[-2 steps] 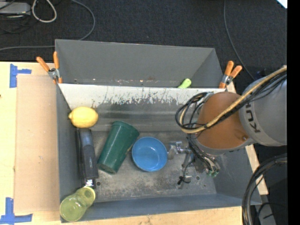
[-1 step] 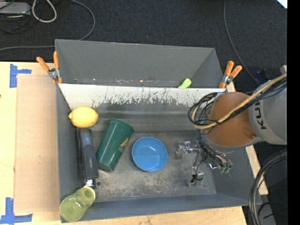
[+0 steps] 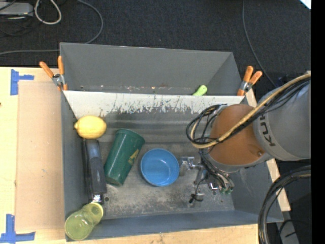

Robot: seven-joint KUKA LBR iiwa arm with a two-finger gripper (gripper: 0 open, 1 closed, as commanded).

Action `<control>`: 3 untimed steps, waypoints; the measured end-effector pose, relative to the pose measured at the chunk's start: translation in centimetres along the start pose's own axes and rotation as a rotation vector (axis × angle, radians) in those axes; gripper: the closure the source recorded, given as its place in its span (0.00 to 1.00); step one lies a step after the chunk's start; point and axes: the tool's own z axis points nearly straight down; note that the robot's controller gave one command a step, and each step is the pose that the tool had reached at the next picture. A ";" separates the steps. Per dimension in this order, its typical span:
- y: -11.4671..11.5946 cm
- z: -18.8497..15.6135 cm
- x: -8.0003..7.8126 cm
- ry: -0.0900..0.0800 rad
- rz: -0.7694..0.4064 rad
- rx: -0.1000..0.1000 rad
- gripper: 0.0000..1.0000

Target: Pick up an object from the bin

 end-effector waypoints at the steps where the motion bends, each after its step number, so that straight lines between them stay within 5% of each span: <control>1: -0.6 0.4 -0.2 -0.001 -0.044 0.002 0.00; 2: 2.7 -8.2 -0.1 0.005 -0.315 0.001 0.00; 3: 3.0 -4.5 -1.5 0.005 -0.109 0.003 0.00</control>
Offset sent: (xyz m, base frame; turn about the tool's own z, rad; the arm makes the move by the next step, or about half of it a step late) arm 0.0001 0.0457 0.1312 -0.4174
